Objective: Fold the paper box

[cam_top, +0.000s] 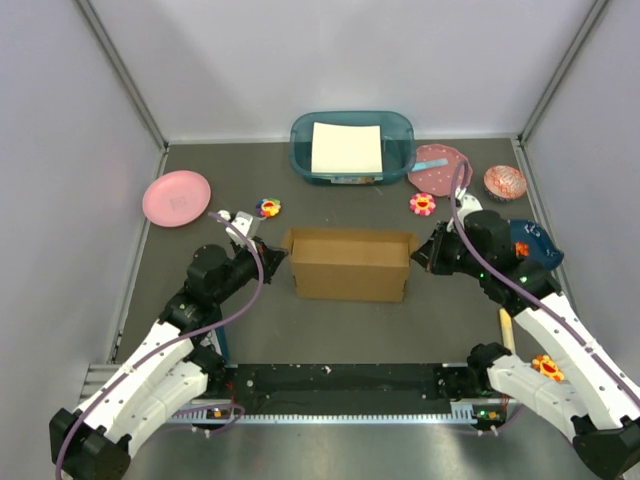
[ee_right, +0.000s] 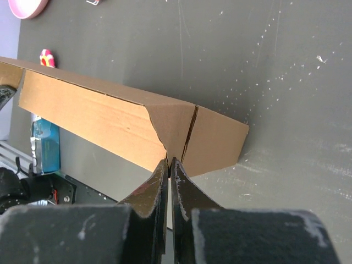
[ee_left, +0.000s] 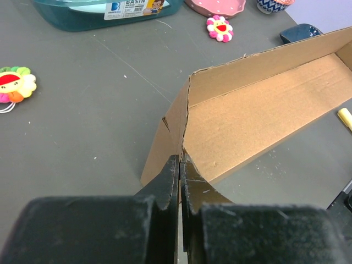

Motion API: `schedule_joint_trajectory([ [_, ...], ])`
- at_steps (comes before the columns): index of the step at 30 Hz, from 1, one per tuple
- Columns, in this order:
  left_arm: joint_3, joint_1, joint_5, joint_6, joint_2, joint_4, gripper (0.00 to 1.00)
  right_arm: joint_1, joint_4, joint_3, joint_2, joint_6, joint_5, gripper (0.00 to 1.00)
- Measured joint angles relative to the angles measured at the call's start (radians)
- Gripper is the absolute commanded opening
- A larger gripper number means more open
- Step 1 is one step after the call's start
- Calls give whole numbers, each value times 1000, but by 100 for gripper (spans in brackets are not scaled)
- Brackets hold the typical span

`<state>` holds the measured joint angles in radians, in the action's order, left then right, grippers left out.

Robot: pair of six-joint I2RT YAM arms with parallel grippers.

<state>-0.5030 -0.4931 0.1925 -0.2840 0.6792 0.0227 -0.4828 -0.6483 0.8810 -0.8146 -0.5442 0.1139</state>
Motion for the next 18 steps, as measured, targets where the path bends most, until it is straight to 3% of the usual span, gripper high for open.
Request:
schedule_joint_trajectory([
  [18,0,-6,-5,2,0,3,0,-1,22,-33,-3,3,-14,0],
])
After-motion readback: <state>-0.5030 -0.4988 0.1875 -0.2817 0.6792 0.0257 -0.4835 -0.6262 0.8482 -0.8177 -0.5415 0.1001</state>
